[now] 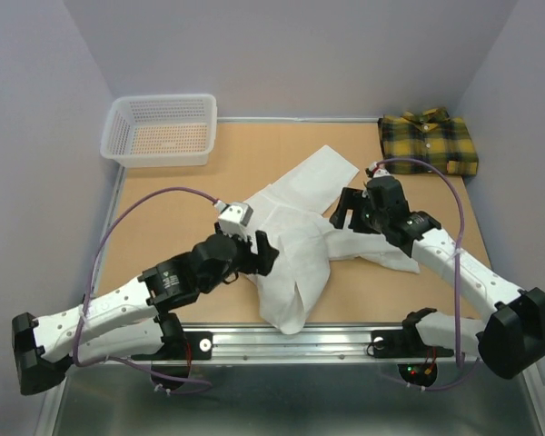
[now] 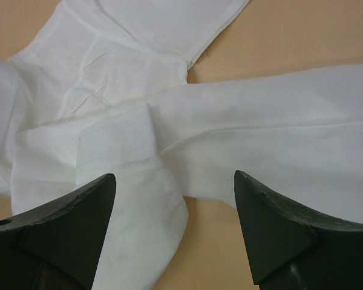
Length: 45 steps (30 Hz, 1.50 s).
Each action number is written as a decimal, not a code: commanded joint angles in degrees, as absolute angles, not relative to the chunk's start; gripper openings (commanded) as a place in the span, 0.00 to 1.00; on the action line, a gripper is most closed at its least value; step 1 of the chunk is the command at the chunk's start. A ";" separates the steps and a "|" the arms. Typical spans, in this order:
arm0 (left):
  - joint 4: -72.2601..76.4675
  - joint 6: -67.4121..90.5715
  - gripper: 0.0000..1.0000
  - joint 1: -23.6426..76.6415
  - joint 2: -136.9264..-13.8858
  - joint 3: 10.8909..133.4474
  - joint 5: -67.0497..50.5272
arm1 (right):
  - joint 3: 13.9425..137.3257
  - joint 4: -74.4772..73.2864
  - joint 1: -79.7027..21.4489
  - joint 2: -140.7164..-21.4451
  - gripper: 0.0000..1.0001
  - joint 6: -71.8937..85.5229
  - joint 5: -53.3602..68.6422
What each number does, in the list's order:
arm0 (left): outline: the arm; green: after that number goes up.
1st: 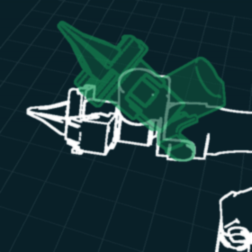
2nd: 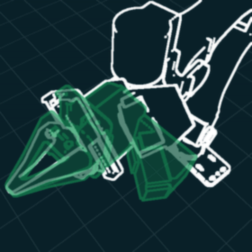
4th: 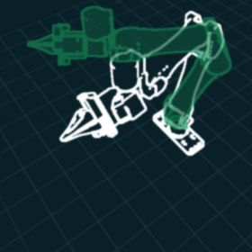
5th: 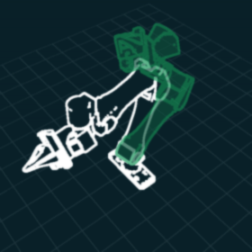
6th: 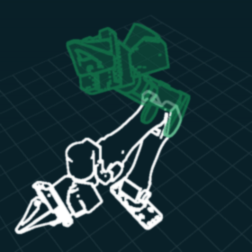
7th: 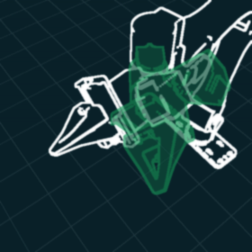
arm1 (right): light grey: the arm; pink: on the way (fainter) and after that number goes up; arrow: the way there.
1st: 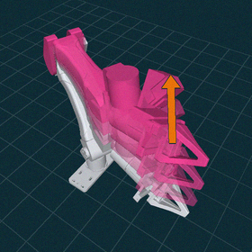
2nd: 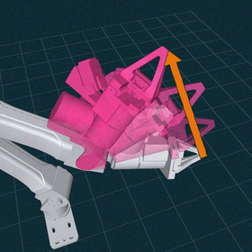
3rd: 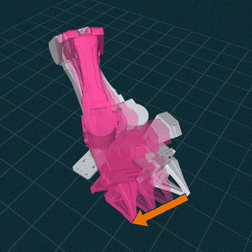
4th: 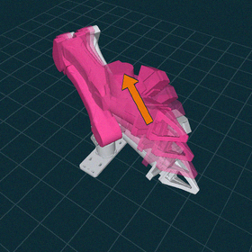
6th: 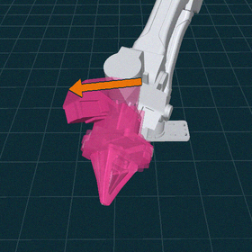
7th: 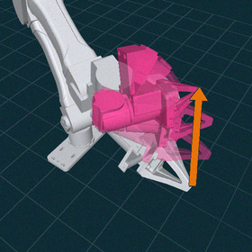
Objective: Fold and stack the long sleeve shirts
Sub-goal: Flatten the shirt out
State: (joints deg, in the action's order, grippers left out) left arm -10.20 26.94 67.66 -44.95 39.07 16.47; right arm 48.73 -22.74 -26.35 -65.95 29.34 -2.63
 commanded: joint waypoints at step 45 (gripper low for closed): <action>-4.22 34.71 0.00 13.89 -56.69 27.86 0.97 | 31.12 -13.55 -18.46 -64.24 0.62 56.42 -13.28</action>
State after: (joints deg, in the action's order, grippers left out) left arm -7.11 33.80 16.19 -57.56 29.28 3.18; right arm 33.82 -20.05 -19.09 -62.35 53.56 -13.61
